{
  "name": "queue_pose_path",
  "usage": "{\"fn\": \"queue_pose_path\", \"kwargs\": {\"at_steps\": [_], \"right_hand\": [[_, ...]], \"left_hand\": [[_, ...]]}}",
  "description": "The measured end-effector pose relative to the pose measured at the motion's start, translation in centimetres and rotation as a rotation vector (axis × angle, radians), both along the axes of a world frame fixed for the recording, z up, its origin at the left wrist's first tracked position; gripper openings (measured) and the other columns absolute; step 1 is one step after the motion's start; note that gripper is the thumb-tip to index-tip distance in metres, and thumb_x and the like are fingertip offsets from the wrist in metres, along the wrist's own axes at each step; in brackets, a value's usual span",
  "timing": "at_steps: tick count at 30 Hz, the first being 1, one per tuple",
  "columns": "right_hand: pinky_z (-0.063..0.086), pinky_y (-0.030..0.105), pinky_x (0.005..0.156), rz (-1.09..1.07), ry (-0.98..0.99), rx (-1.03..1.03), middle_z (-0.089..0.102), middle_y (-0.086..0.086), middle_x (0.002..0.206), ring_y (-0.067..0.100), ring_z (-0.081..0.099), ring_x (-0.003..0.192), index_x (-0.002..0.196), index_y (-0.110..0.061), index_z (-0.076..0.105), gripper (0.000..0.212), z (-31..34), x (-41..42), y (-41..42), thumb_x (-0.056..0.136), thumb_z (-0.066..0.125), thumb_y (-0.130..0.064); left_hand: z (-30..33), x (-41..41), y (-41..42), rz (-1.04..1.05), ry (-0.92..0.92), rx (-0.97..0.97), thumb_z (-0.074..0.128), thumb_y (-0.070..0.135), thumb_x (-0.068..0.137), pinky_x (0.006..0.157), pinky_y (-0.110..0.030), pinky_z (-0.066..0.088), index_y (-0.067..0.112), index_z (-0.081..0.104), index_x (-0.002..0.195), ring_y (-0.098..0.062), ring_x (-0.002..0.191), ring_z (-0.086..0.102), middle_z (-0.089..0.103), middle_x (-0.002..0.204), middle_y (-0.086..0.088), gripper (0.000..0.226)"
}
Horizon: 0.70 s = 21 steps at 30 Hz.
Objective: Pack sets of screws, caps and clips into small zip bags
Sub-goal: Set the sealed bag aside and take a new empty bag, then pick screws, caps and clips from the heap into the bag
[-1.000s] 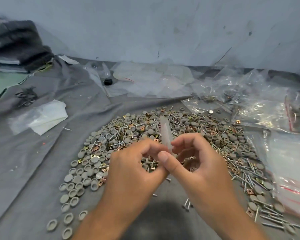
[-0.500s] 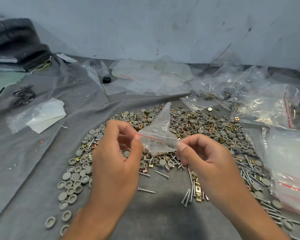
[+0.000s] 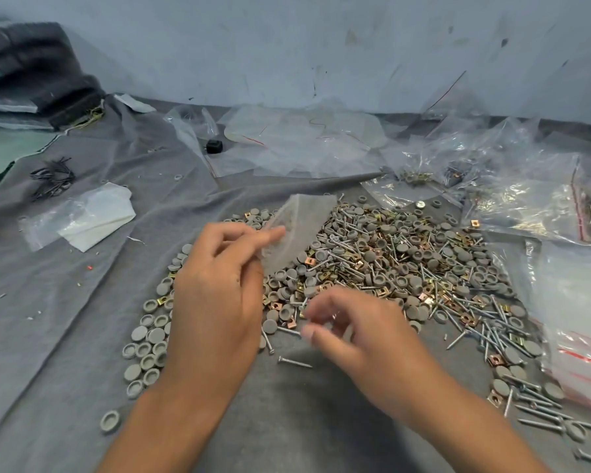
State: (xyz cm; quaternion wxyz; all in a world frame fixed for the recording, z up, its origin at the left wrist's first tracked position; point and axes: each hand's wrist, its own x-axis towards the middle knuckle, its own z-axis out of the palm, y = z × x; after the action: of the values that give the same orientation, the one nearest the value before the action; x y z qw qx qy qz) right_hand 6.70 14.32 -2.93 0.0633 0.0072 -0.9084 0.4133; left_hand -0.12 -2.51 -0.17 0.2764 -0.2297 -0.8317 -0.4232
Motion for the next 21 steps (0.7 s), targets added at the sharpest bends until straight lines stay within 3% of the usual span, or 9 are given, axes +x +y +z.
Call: {"fn": "queue_pose_path", "kwargs": {"at_steps": [3, 8, 13, 17, 19, 21], "right_hand": [[0.042, 0.022, 0.087, 0.108, -0.052, 0.378, 0.051, -0.024, 0.105, -0.003, 0.044, 0.099, 0.111, -0.041, 0.057, 0.023, -1.8, 0.1, -1.0, 0.093, 0.060, -0.054], [0.030, 0.021, 0.079, 0.134, 0.038, 0.464, 0.052, -0.020, 0.103, 0.003, 0.036, 0.095, 0.105, -0.038, 0.060, 0.011, -1.9, -0.1, -1.6, 0.101, 0.051, -0.043], [0.039, 0.025, 0.088, 0.102, 0.086, 0.560, 0.049, -0.017, 0.110, 0.011, 0.040, 0.101, 0.109, -0.033, 0.053, 0.012, -2.0, -0.6, -2.1, 0.106, 0.042, -0.038], [0.045, 0.030, 0.077, 0.140, 0.078, 0.682, 0.055, -0.008, 0.101, 0.017, 0.047, 0.090, 0.106, -0.025, 0.056, 0.005, -1.8, -0.3, -2.2, 0.101, 0.056, -0.022], [0.050, 0.033, 0.074, 0.157, 0.066, 0.709, 0.056, -0.005, 0.098, 0.019, 0.051, 0.087, 0.108, -0.022, 0.058, 0.022, -2.1, 0.1, -1.8, 0.091, 0.068, -0.011], [0.050, 0.032, 0.082, 0.195, 0.045, 0.689, 0.053, -0.006, 0.109, 0.017, 0.049, 0.097, 0.120, -0.025, 0.055, 0.030, -2.2, 0.4, -1.4, 0.094, 0.064, -0.014]], "left_hand": [[0.2, -0.5, -0.5, -0.003, -0.047, 0.040, 0.065, 0.009, 0.097, 0.086, -0.010, 0.044, 0.024, 0.071, 0.123, 0.001, 0.093, 0.059, 0.057, 0.108, 0.008, 0.030], [0.7, -1.0, -1.1, 0.046, -0.071, 0.133, 0.068, 0.021, 0.097, 0.082, -0.003, 0.041, 0.028, 0.070, 0.118, 0.007, 0.090, 0.059, 0.059, 0.106, 0.009, 0.023], [0.8, -0.8, -1.3, 0.061, -0.075, 0.082, 0.070, 0.028, 0.093, 0.083, -0.006, 0.040, 0.025, 0.076, 0.111, 0.004, 0.091, 0.059, 0.061, 0.098, 0.012, 0.020], [0.6, -0.7, -1.4, 0.046, -0.088, 0.019, 0.078, 0.022, 0.085, 0.084, -0.005, 0.041, 0.024, 0.077, 0.110, 0.002, 0.089, 0.062, 0.061, 0.099, 0.012, 0.025], [0.5, -0.7, -1.5, 0.036, -0.099, -0.001, 0.083, 0.019, 0.081, 0.085, -0.008, 0.044, 0.021, 0.077, 0.112, -0.003, 0.086, 0.064, 0.062, 0.100, 0.010, 0.031], [0.4, -0.8, -1.5, 0.020, -0.098, -0.044, 0.086, 0.017, 0.078, 0.086, -0.009, 0.045, 0.019, 0.077, 0.114, -0.003, 0.085, 0.062, 0.061, 0.102, 0.008, 0.037]]}}
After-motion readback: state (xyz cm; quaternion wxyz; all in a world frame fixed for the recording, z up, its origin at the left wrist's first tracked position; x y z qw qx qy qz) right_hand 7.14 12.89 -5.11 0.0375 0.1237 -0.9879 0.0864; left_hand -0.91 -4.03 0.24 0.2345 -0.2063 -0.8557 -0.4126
